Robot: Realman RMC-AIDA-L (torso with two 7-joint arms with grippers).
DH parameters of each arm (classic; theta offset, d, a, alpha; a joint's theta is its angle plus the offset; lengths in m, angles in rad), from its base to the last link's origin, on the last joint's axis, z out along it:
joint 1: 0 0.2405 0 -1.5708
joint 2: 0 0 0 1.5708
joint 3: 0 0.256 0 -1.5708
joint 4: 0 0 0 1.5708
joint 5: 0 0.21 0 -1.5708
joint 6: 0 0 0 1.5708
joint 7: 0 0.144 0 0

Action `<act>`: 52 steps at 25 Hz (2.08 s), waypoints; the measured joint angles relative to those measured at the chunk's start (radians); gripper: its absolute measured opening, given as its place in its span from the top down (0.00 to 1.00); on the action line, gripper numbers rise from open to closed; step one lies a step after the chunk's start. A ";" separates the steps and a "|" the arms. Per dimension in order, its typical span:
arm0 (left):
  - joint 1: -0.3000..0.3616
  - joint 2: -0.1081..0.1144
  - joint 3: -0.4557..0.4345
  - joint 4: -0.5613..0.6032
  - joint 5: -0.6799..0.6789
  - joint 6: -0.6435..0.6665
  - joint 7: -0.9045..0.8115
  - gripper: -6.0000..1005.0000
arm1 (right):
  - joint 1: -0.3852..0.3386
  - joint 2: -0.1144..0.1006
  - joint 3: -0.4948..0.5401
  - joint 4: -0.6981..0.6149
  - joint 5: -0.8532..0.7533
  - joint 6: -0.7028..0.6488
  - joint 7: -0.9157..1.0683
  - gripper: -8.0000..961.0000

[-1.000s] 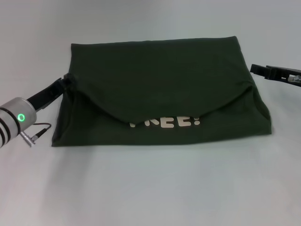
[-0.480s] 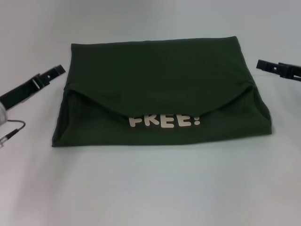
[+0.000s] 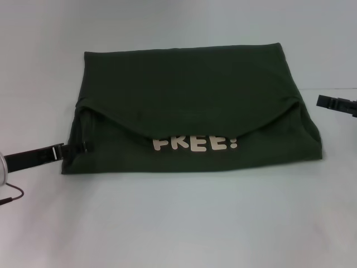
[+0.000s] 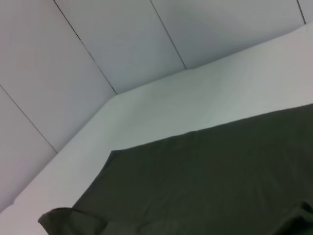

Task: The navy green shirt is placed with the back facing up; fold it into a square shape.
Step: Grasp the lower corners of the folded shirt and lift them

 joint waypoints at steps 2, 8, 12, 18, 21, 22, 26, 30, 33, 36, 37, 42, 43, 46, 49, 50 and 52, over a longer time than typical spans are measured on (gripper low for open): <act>-0.002 0.000 0.007 0.001 0.015 -0.012 0.003 0.14 | -0.007 -0.004 -0.005 0.000 -0.001 -0.003 0.000 0.08; -0.008 -0.005 0.051 -0.007 0.022 -0.102 0.013 0.16 | -0.015 -0.007 -0.019 0.003 -0.001 -0.007 0.000 0.08; -0.014 -0.007 0.077 -0.017 0.021 -0.141 0.012 0.17 | -0.017 -0.007 -0.028 0.004 -0.001 -0.008 -0.001 0.08; -0.022 -0.008 0.096 -0.041 0.021 -0.152 0.012 0.19 | -0.018 -0.004 -0.030 0.004 -0.001 -0.008 -0.001 0.08; -0.021 -0.010 0.106 -0.043 0.021 -0.157 0.012 0.20 | -0.018 -0.002 -0.034 0.004 -0.001 -0.009 -0.001 0.08; -0.021 -0.012 0.110 -0.044 0.021 -0.157 0.012 0.20 | -0.018 -0.002 -0.037 0.004 -0.001 -0.009 0.000 0.08; -0.020 -0.017 0.115 -0.045 0.022 -0.165 0.021 0.21 | -0.018 -0.003 -0.043 0.006 -0.001 -0.010 0.000 0.08; -0.019 -0.021 0.142 -0.045 0.022 -0.178 0.024 0.23 | -0.018 -0.003 -0.044 0.009 -0.001 -0.010 0.000 0.08; -0.019 -0.022 0.155 -0.046 0.022 -0.181 0.025 0.24 | -0.018 -0.003 -0.044 0.011 -0.001 -0.010 0.002 0.08; -0.021 -0.022 0.158 -0.046 0.023 -0.176 0.025 0.25 | -0.018 -0.003 -0.045 0.012 -0.001 -0.010 0.003 0.08; -0.022 -0.022 0.159 -0.046 0.022 -0.174 0.025 0.25 | -0.018 -0.003 -0.045 0.012 -0.001 -0.010 0.004 0.08; -0.019 -0.021 0.158 -0.044 0.022 -0.177 0.024 0.27 | -0.018 -0.003 -0.047 0.013 -0.001 -0.012 0.008 0.08; -0.017 -0.021 0.157 -0.041 0.022 -0.180 0.024 0.27 | -0.018 -0.004 -0.048 0.013 -0.001 -0.014 0.010 0.08; -0.014 -0.021 0.157 -0.039 0.022 -0.182 0.024 0.30 | -0.017 -0.004 -0.053 0.013 -0.001 -0.015 0.014 0.08; -0.014 -0.021 0.159 -0.039 0.022 -0.182 0.024 0.37 | -0.017 -0.004 -0.054 0.013 -0.001 -0.016 0.015 0.08; -0.014 -0.021 0.159 -0.039 0.022 -0.182 0.024 0.39 | -0.018 -0.004 -0.054 0.013 -0.001 -0.016 0.015 0.08; -0.013 -0.021 0.159 -0.038 0.022 -0.182 0.023 0.44 | -0.018 -0.004 -0.054 0.013 -0.001 -0.018 0.015 0.08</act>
